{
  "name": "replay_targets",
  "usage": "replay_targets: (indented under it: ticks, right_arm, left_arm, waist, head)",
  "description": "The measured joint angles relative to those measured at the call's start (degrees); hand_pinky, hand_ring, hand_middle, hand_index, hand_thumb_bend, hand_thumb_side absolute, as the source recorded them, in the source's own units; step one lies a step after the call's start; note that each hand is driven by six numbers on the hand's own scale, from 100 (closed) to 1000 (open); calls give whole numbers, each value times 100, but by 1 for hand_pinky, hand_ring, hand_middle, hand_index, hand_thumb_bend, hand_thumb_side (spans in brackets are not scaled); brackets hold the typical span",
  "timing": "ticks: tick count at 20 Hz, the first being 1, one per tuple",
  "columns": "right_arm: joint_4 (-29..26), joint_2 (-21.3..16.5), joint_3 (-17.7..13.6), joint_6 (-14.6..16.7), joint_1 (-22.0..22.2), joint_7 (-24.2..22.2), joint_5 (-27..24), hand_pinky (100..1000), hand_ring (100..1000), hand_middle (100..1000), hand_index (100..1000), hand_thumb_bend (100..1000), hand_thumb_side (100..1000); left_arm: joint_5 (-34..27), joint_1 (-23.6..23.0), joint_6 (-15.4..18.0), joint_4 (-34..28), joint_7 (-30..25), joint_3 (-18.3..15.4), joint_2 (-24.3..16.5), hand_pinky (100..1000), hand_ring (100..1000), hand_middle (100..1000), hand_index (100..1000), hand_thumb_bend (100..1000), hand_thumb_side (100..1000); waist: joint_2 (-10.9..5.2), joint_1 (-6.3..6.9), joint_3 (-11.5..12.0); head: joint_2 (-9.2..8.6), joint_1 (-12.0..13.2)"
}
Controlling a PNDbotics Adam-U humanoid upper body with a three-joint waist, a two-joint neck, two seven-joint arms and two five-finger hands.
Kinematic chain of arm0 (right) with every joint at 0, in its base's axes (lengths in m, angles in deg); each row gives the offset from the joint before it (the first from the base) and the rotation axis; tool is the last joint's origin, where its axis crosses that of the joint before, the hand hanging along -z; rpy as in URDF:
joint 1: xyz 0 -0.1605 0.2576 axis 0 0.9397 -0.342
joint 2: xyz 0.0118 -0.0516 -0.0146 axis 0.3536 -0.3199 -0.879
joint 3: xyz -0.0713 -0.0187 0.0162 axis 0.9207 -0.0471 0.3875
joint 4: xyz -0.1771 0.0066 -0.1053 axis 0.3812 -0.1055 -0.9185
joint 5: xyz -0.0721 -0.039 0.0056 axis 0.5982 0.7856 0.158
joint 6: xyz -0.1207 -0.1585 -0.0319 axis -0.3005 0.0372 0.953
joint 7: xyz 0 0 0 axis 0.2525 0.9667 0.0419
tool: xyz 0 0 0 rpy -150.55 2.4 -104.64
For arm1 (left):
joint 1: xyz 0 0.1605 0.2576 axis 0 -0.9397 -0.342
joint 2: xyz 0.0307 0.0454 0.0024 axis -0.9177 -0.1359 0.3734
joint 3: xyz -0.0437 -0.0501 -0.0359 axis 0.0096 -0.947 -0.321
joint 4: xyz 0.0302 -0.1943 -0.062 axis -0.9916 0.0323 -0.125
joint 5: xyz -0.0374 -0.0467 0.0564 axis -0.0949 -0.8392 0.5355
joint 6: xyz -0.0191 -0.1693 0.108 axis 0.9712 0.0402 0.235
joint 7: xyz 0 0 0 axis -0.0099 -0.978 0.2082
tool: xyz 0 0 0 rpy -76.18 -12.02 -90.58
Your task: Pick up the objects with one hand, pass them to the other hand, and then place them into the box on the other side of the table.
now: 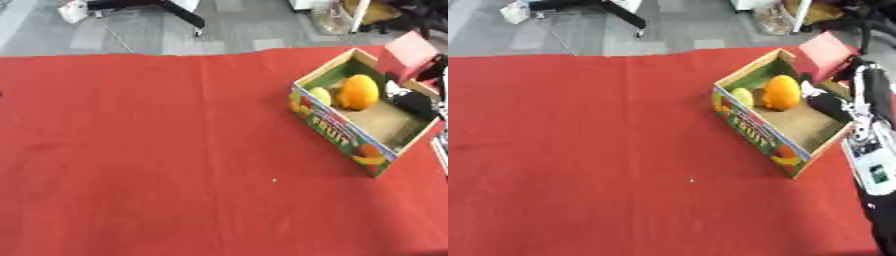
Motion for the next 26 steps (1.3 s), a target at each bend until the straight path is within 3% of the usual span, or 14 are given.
replay_targets:
  ticks: [6, 10, 11, 15, 20, 22, 26]
  right_arm:
    - [-13, 17, -269, 175, 170, -639, 242, 692, 741, 640, 888, 678, 583]
    - [-173, 90, -391, 219, 287, -691, 209, 688, 738, 623, 879, 641, 565]
    - [-259, 121, -422, 237, 318, -663, 160, 684, 731, 601, 861, 578, 547]
    - [-805, 276, -503, 480, 521, -281, -540, 697, 735, 593, 842, 401, 477]
    - [-1475, 441, -514, 948, 914, 186, -1703, 687, 736, 592, 827, 324, 448]
    - [-1705, 532, -498, 1085, 1065, 280, -2022, 671, 713, 570, 816, 256, 454]
    - [-2053, 712, -390, 1234, 1354, 283, -2426, 660, 696, 555, 804, 220, 462]
  left_arm:
    - [30, -86, 50, 35, 51, -87, 240, 756, 655, 582, 649, 563, 715]
    - [30, -99, 70, 47, 43, -98, 341, 756, 653, 579, 648, 561, 713]
    - [31, -101, 83, 53, 44, -103, 369, 755, 652, 578, 647, 560, 711]
    - [75, -104, 147, 66, 86, -134, 472, 753, 650, 577, 656, 552, 706]
    - [370, -106, 264, 71, 219, -194, 631, 745, 646, 573, 660, 558, 712]
    - [476, -127, 335, 77, 322, -225, 726, 740, 640, 567, 655, 550, 711]
    - [587, -232, 432, 173, 544, -240, 892, 733, 626, 554, 643, 543, 714]
  waist:
    - [0, 0, 0]
    - [0, 0, 6]
    - [0, 0, 10]
    - [0, -1, 19]
    - [0, -1, 32]
    - [0, -2, 33]
    - [0, -11, 70]
  head:
    - [-48, -53]
    - [-49, -35]
    - [-49, -22]
    - [-49, 43]
    - [-47, 116]
    - [-46, 158]
    - [-23, 243]
